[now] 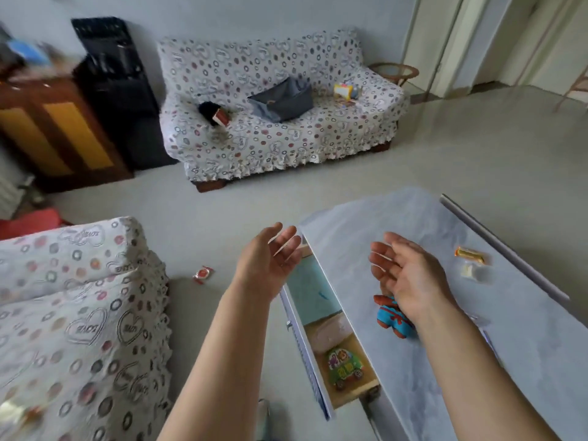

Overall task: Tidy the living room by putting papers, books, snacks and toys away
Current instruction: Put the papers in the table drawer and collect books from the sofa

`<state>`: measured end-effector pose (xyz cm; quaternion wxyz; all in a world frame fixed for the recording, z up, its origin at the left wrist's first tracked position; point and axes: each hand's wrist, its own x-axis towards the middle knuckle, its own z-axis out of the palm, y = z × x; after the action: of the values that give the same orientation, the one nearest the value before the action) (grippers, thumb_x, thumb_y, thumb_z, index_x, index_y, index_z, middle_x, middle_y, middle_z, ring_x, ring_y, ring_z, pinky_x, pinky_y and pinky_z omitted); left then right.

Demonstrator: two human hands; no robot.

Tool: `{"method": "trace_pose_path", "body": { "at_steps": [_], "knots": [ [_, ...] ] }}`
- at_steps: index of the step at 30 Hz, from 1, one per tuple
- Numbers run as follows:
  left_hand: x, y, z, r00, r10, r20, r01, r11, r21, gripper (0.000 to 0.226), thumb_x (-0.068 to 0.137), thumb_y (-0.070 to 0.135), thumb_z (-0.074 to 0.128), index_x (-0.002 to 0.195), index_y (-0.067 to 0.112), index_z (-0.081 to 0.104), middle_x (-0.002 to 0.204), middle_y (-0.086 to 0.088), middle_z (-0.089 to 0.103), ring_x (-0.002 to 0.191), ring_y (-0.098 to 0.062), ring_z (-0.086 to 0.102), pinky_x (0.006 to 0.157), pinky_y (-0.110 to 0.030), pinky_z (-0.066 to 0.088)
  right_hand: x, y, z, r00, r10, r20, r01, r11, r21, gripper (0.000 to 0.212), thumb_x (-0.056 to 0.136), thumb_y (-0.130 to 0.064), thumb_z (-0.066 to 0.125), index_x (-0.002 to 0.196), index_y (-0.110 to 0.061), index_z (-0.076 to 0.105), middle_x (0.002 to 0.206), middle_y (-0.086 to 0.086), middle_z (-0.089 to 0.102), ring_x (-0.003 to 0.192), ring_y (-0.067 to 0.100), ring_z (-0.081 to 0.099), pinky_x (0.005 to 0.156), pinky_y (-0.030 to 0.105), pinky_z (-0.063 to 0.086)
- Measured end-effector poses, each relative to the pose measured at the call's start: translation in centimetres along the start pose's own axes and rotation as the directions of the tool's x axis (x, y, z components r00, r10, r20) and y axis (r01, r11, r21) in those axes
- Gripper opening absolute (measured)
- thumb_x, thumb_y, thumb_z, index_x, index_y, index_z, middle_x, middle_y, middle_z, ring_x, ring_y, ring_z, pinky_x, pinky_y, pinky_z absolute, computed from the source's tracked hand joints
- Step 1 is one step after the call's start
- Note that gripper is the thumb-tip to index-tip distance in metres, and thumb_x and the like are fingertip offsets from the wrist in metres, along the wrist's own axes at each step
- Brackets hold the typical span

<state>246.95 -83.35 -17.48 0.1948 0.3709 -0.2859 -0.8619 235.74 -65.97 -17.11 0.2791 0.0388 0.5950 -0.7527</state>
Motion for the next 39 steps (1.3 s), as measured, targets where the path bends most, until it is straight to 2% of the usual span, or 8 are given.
{"method": "trace_pose_path", "body": {
  "at_steps": [7,11,13,17,24,28,33,39],
  "knots": [
    [-7.3,3.4,-8.4,0.961,0.176,-0.216,-0.209,0.968,-0.142,0.008,0.097,0.014,0.051,0.094,0.013,0.059,0.087,-0.005,0.066,0.074,-0.018,0.061,0.074,-0.033,0.051,-3.8,3.2,7.2,0.957,0.09,0.277,-0.067,0.993,-0.092,0.019,0.097,-0.01,0.044,0.095,-0.016,0.062,0.085,0.008,0.069,0.071,0.02,0.064,0.066,0.029,0.048],
    [-11.4,4.7,-13.7,0.914,0.233,-0.332,-0.308,0.932,-0.194,0.007,0.095,0.015,0.055,0.1,0.013,0.059,0.086,-0.004,0.069,0.068,-0.015,0.065,0.061,-0.029,0.056,-7.2,5.5,12.1,0.894,0.139,0.426,-0.077,0.984,-0.16,0.02,0.097,-0.01,0.044,0.094,-0.017,0.062,0.087,0.008,0.069,0.069,0.019,0.064,0.065,0.03,0.047],
    [-13.9,5.0,-16.1,0.896,0.249,-0.368,-0.345,0.912,-0.222,0.006,0.094,0.016,0.056,0.094,0.012,0.06,0.085,-0.002,0.069,0.065,-0.013,0.065,0.056,-0.027,0.057,-9.6,6.6,14.4,0.856,0.168,0.489,-0.078,0.977,-0.198,0.02,0.098,-0.011,0.043,0.092,-0.017,0.061,0.087,0.007,0.068,0.072,0.019,0.063,0.066,0.029,0.046],
    [-19.4,4.9,-20.2,0.845,0.277,-0.457,-0.424,0.868,-0.258,0.011,0.095,0.016,0.054,0.088,0.012,0.062,0.086,-0.003,0.068,0.076,-0.015,0.063,0.077,-0.032,0.051,-14.8,9.4,17.6,0.77,0.234,0.593,-0.093,0.961,-0.259,0.021,0.098,-0.012,0.042,0.091,-0.018,0.061,0.086,0.006,0.067,0.072,0.018,0.063,0.066,0.028,0.046],
    [-30.5,2.2,-28.2,0.736,0.297,-0.608,-0.557,0.777,-0.294,0.016,0.099,0.017,0.048,0.105,0.008,0.061,0.091,-0.008,0.07,0.076,-0.02,0.064,0.075,-0.034,0.052,-24.5,15.4,19.7,0.628,0.355,0.692,-0.126,0.924,-0.36,0.02,0.097,-0.01,0.043,0.093,-0.018,0.061,0.068,-0.001,0.072,0.057,0.012,0.068,0.064,0.029,0.049],
    [-37.1,-0.3,-32.3,0.676,0.311,-0.668,-0.624,0.725,-0.293,0.017,0.098,0.019,0.05,0.1,0.008,0.063,0.088,-0.008,0.072,0.078,-0.021,0.065,0.072,-0.035,0.055,-31.3,18.3,20.0,0.526,0.417,0.742,-0.116,0.899,-0.423,0.021,0.098,-0.009,0.042,0.094,-0.017,0.061,0.066,-0.001,0.072,0.056,0.012,0.067,0.064,0.03,0.05],
    [-43.8,-3.2,-36.5,0.615,0.307,-0.726,-0.671,0.688,-0.277,0.017,0.098,0.019,0.05,0.094,0.012,0.065,0.081,-0.003,0.071,0.079,-0.019,0.064,0.077,-0.034,0.051,-38.6,21.6,20.0,0.423,0.461,0.78,-0.101,0.88,-0.464,0.02,0.098,-0.009,0.042,0.098,-0.014,0.061,0.07,0.003,0.072,0.058,0.014,0.068,0.063,0.031,0.05],
    [-49.5,-6.0,-41.0,0.538,0.242,-0.807,-0.73,0.612,-0.304,0.016,0.099,0.02,0.049,0.093,0.014,0.062,0.082,-0.002,0.07,0.076,-0.017,0.062,0.073,-0.032,0.05,-45.5,26.5,20.3,0.286,0.567,0.773,-0.059,0.815,-0.576,0.021,0.099,-0.01,0.042,0.109,-0.01,0.061,0.087,0.01,0.07,0.074,0.022,0.066,0.076,0.037,0.051]
  ]
}}
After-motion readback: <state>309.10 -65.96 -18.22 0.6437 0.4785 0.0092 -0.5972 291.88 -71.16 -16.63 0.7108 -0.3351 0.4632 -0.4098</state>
